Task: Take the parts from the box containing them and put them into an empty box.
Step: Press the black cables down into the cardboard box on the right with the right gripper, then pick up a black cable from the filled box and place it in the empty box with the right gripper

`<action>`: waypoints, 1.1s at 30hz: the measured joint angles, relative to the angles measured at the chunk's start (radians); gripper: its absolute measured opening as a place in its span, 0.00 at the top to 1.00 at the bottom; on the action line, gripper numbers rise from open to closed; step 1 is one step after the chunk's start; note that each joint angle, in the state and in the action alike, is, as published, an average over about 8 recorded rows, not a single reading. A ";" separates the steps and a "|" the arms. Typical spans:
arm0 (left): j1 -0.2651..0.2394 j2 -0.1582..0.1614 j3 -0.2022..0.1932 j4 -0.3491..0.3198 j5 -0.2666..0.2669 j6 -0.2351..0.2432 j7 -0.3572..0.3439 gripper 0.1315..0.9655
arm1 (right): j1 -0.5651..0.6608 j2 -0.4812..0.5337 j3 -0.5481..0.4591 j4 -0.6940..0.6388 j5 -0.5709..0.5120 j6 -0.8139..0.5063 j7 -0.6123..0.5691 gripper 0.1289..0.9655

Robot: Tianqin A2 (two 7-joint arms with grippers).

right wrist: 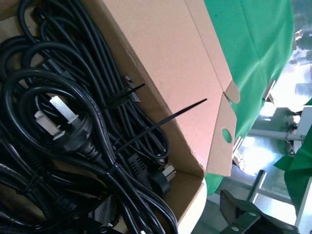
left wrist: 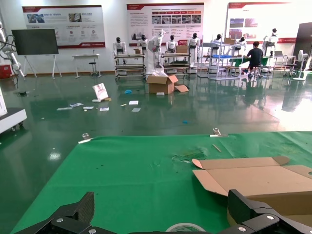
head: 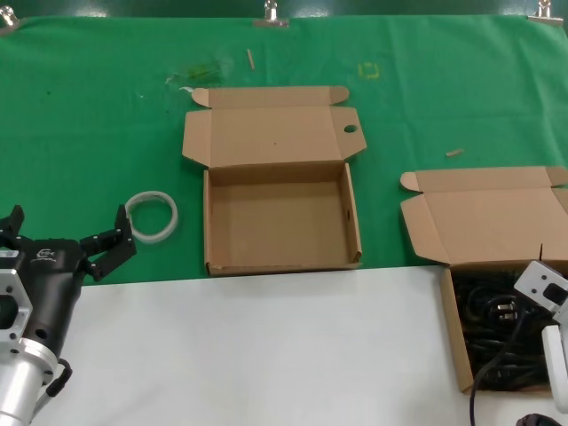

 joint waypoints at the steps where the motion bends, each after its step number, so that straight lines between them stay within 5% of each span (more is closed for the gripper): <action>1: 0.000 0.000 0.000 0.000 0.000 0.000 0.000 0.00 | -0.001 0.000 -0.002 0.001 0.000 0.001 0.003 0.19; 26: 0.000 0.000 0.000 0.000 0.000 0.000 0.000 0.00 | -0.043 -0.007 -0.063 0.061 0.000 0.032 0.088 0.82; 33: 0.000 0.000 0.000 0.000 0.000 0.000 0.000 0.00 | -0.051 -0.008 -0.094 0.096 0.000 0.051 0.121 0.86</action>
